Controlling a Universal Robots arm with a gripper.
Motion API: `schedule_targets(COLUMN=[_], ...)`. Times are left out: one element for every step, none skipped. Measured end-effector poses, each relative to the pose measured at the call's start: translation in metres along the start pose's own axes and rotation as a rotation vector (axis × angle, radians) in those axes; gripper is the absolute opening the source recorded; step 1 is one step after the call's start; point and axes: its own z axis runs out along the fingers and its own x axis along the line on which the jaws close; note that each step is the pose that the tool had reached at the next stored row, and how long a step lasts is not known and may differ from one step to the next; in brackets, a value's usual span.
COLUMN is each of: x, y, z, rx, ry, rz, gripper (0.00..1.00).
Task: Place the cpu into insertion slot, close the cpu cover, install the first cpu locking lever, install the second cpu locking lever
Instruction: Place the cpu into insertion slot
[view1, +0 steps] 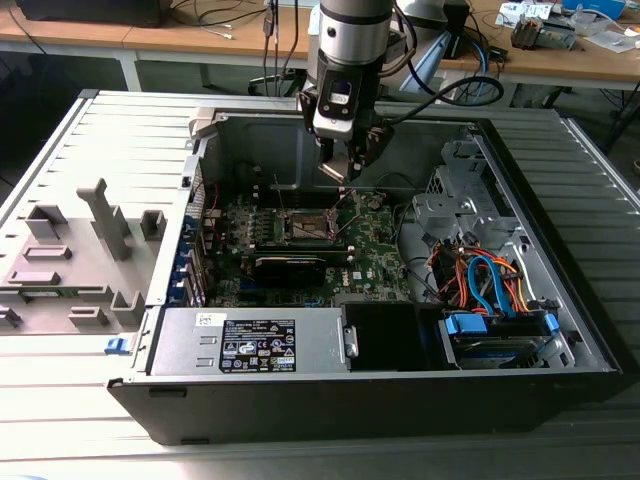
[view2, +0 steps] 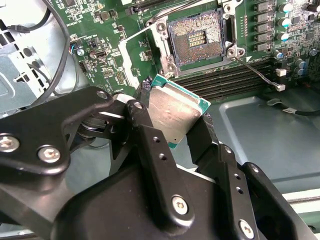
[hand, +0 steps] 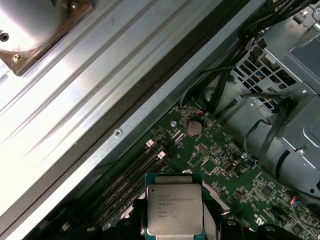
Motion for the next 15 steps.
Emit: schedule_targets(x=[0.0000, 0.0000, 0.0000, 0.0000, 0.0000, 0.0000, 0.0000, 0.0000, 0.0000, 0.0000, 0.0000, 0.0000, 0.0000, -0.0001, -0.0001], y=[0.0000, 0.0000, 0.0000, 0.0000, 0.0000, 0.0000, 0.0000, 0.0000, 0.0000, -0.0001, -0.0001, -0.0002, -0.0002, -0.0002, -0.0002], z=[0.0001, 0.0001, 0.0002, 0.0003, 0.0003, 0.0005, 0.0006, 0.0007, 0.0007, 0.0014, 0.0021, 0.0028, 0.0030, 0.0030, 0.0031], rx=[0.0000, -0.0001, -0.0001, -0.0001, 0.0000, -0.0001, -0.0001, -0.0001, -0.0001, -0.0003, -0.0003, -0.0005, -0.0005, -0.0005, -0.0006], ry=[-0.0001, -0.0001, -0.0001, -0.0002, -0.0003, -0.0003, -0.0004, -0.0004, -0.0005, -0.0009, -0.0013, -0.0018, -0.0019, -0.0020, -0.0020], rz=[0.001, 0.001, 0.002, 0.003, 0.003, 0.005, 0.006, 0.007, 0.007, 0.013, 0.019, 0.026, 0.028, 0.028, 0.029], gripper=[0.55, 0.55, 0.55, 0.55, 0.55, 0.55, 0.55, 0.55, 0.55, 0.55, 0.55, 0.55, 0.55, 0.55, 0.55])
